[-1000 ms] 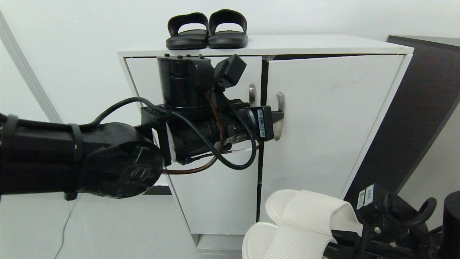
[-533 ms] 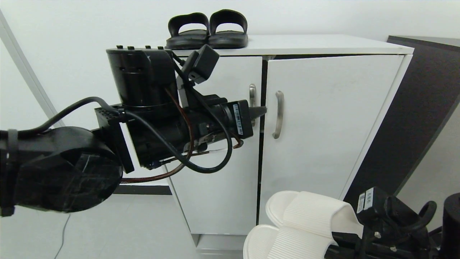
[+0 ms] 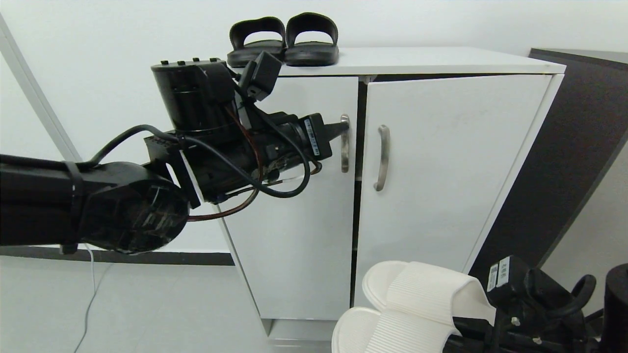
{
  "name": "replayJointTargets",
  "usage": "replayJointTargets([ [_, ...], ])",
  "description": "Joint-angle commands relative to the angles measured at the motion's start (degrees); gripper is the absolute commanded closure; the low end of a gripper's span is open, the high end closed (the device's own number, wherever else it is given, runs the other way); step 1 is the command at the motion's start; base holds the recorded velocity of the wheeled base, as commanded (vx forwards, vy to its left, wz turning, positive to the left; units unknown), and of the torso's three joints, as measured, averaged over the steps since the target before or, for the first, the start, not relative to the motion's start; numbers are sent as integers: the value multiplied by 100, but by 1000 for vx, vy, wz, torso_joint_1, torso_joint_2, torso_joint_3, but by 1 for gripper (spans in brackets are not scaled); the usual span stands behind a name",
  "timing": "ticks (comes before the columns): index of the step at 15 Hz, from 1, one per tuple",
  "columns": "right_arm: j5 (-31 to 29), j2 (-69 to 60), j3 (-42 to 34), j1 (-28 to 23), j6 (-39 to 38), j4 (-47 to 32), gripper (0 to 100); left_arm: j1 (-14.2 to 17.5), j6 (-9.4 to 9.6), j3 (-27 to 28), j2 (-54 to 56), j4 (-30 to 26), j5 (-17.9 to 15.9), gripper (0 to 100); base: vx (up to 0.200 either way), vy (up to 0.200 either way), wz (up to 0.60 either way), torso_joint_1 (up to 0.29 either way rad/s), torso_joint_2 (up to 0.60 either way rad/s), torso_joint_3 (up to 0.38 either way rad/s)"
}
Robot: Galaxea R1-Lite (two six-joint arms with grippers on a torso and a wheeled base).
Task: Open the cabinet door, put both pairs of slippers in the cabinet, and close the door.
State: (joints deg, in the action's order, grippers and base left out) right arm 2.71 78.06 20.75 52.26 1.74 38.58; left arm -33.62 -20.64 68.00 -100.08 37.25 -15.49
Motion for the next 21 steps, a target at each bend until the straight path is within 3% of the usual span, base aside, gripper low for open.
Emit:
replayJointTargets([
  [1,2,8,-9,3,1,0,100,31,-142,425,-433,1,-6,100,0,0,0,0,0,0],
  [6,2,8,-18,3,81,-9,100,-22,-221,1014,-951,1,-6,100,0,0,0,0,0,0],
  [12,-33,8,-18,12,89,-18,100,-189,-221,1145,-1039,-25,46,100,-33,0,0,0,-1,0],
  [15,-42,-1,-18,30,89,-18,100,-443,-204,732,-758,54,73,100,-200,0,0,2,-1,4],
  [19,-42,-36,-62,162,98,-18,100,-848,-195,126,-424,581,-120,100,-200,0,0,1,4,4],
  [21,-42,-45,-62,162,98,-18,100,-848,-195,91,-442,687,-120,100,-100,0,0,1,1,4],
])
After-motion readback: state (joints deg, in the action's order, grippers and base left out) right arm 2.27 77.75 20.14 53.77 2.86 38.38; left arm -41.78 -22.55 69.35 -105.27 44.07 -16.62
